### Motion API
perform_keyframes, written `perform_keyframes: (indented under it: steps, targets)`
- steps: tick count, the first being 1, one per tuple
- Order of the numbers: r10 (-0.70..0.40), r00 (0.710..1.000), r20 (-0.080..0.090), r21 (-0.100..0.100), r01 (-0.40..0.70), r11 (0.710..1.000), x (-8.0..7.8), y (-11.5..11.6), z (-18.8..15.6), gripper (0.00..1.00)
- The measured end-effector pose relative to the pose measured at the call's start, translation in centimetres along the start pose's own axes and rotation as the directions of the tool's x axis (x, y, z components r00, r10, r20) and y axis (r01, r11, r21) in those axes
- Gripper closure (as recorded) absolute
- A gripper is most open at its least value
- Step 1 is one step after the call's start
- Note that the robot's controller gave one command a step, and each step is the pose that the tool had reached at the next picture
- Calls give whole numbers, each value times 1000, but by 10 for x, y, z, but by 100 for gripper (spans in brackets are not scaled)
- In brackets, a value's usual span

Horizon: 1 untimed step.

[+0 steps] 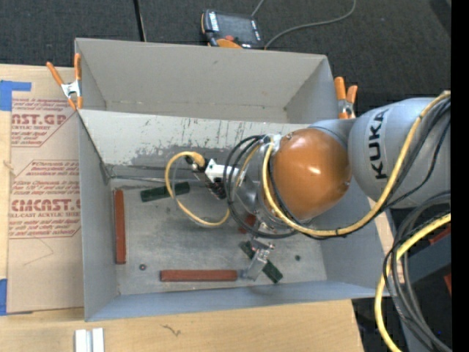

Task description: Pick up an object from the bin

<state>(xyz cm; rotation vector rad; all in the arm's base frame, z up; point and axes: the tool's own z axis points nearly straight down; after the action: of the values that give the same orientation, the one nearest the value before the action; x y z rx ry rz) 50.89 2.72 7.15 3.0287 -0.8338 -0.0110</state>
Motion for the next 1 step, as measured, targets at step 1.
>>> perform_keyframes:
  steps: [1]
  targets:
    - [-1, 1000, -2, 2, 1, 1000, 0, -1, -2, 100]
